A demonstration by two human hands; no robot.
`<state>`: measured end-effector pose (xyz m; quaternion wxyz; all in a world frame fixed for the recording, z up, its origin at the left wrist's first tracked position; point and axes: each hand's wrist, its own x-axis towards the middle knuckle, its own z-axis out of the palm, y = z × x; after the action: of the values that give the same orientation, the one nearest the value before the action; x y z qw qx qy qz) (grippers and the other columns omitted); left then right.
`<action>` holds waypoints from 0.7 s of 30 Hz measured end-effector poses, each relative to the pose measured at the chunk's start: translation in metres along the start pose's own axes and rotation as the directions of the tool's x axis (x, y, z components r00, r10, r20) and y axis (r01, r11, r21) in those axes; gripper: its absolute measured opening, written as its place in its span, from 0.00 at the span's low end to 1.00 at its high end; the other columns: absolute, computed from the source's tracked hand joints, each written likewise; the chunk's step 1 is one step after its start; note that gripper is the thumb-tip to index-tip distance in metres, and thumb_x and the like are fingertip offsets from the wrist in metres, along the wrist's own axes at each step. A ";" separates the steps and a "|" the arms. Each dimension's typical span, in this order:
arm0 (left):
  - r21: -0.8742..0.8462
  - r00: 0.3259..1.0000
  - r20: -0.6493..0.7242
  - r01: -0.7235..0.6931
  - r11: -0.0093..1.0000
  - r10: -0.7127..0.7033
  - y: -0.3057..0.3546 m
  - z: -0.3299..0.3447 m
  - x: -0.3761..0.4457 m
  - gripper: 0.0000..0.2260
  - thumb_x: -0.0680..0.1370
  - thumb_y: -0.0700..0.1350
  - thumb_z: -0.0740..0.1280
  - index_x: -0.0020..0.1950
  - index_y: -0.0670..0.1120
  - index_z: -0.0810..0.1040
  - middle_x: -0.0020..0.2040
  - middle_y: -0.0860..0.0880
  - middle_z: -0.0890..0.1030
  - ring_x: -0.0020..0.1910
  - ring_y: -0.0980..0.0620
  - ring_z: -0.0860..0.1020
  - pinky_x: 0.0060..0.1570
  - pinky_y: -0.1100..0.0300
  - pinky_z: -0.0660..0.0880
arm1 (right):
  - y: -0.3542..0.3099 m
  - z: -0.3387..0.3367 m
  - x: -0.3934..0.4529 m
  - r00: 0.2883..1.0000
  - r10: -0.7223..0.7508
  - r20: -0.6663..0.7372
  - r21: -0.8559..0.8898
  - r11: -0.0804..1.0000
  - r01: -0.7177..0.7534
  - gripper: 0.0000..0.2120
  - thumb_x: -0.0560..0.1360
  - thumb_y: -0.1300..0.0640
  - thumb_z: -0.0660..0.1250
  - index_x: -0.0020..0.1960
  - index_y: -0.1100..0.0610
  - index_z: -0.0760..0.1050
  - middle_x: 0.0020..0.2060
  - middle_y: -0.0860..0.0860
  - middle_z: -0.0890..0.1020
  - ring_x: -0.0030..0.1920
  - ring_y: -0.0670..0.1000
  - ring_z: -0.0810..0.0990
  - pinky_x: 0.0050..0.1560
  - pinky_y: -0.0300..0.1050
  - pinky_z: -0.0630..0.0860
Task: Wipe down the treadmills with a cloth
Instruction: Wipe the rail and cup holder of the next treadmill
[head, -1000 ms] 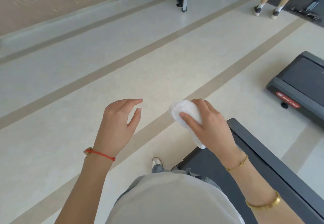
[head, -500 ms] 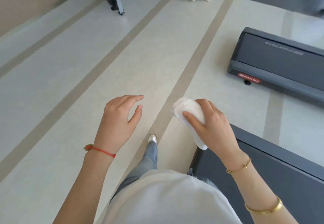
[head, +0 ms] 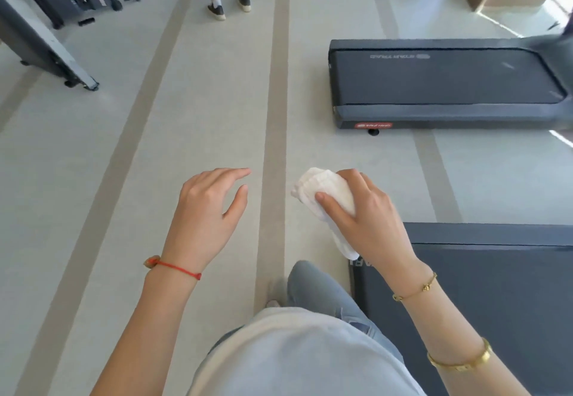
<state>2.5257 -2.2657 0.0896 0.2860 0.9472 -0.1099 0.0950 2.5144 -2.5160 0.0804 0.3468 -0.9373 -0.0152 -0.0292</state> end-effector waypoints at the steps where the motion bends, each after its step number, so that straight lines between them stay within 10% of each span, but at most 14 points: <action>1: -0.008 0.999 0.025 -0.024 1.000 0.024 -0.004 0.005 0.020 0.12 0.80 0.44 0.63 0.60 0.45 0.80 0.56 0.49 0.82 0.57 0.47 0.80 0.59 0.43 0.74 | 0.003 0.000 0.013 1.000 0.023 -0.021 -0.002 1.000 -0.023 0.18 0.76 0.36 0.60 0.57 0.49 0.70 0.47 0.46 0.76 0.43 0.51 0.75 0.40 0.48 0.71; 21: -0.179 0.880 0.208 -0.394 0.902 0.426 0.096 0.180 0.475 0.13 0.80 0.45 0.62 0.62 0.46 0.80 0.57 0.49 0.82 0.57 0.47 0.79 0.61 0.46 0.72 | 0.159 -0.121 0.324 0.855 0.368 -0.365 0.007 0.920 -0.393 0.18 0.76 0.36 0.59 0.57 0.47 0.70 0.49 0.45 0.77 0.42 0.48 0.74 0.41 0.43 0.68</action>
<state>2.9765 -2.5182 0.1073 0.3054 0.8858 -0.3481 0.0296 2.8402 -2.7126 0.0899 0.3104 -0.9117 0.2349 -0.1313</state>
